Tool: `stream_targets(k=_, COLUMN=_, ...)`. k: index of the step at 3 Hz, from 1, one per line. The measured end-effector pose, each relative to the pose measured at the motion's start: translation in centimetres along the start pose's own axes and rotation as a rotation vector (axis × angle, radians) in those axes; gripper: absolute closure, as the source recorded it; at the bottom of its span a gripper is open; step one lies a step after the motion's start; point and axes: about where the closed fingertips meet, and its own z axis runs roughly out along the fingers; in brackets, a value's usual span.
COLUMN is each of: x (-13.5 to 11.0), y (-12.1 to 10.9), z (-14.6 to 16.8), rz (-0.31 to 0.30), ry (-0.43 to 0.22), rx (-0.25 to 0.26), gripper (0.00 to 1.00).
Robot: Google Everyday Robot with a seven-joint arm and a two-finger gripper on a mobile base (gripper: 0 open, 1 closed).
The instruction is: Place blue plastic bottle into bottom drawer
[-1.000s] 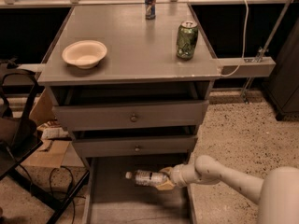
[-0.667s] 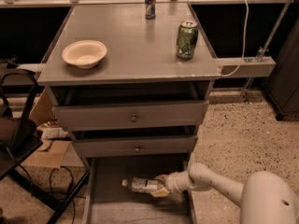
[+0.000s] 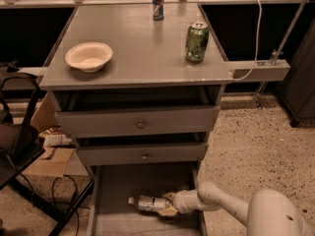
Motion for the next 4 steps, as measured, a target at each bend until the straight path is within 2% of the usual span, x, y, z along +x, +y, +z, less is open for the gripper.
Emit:
stream_targets(k=2, x=0.00, y=0.00, z=0.00, rz=0.000, ry=0.000, rx=0.000, gripper=0.30)
stream_targets(k=3, x=0.00, y=0.01, z=0.02, rz=0.000, ry=0.000, rx=0.000, gripper=0.00)
stream_targets(k=4, x=-0.19, y=0.16, z=-0.25, rz=-0.003, ry=0.000, rx=0.000, gripper=0.00)
